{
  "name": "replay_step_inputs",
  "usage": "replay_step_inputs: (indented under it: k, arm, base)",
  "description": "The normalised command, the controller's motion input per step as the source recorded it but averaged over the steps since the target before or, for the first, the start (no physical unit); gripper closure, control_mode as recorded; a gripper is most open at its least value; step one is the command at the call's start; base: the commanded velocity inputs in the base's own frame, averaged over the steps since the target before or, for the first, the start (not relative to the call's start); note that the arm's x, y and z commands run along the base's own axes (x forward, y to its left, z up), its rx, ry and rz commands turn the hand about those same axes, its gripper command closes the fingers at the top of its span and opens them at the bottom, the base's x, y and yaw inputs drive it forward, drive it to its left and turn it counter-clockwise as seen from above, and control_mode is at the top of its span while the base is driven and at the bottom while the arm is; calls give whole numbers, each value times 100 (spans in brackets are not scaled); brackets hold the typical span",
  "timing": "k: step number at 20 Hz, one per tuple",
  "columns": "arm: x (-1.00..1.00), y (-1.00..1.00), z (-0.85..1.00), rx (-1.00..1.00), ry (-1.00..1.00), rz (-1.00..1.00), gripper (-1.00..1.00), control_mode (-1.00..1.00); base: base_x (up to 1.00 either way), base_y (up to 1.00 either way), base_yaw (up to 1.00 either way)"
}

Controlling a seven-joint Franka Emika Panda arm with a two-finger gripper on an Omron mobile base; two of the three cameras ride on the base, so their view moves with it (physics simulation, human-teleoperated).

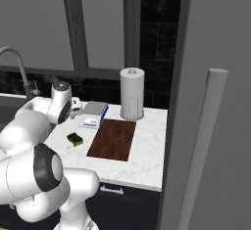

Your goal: Pick up the sponge from the counter and clean the cutting board by briefly scrubbing or pressing down on the cutting board. Once finished, release the sponge.

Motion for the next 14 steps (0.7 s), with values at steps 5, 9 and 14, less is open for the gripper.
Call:
replay_step_inputs:
  k: [5,9,14]
  arm:
    - [-25,0,32,-6,10,-4,-100,-100]
    - [-45,0,0,-9,0,0,-100,-100]
    - [-64,0,-6,-10,0,0,-100,-100]
  base:
    - [0,0,0]
    - [0,0,0]
    - [0,0,0]
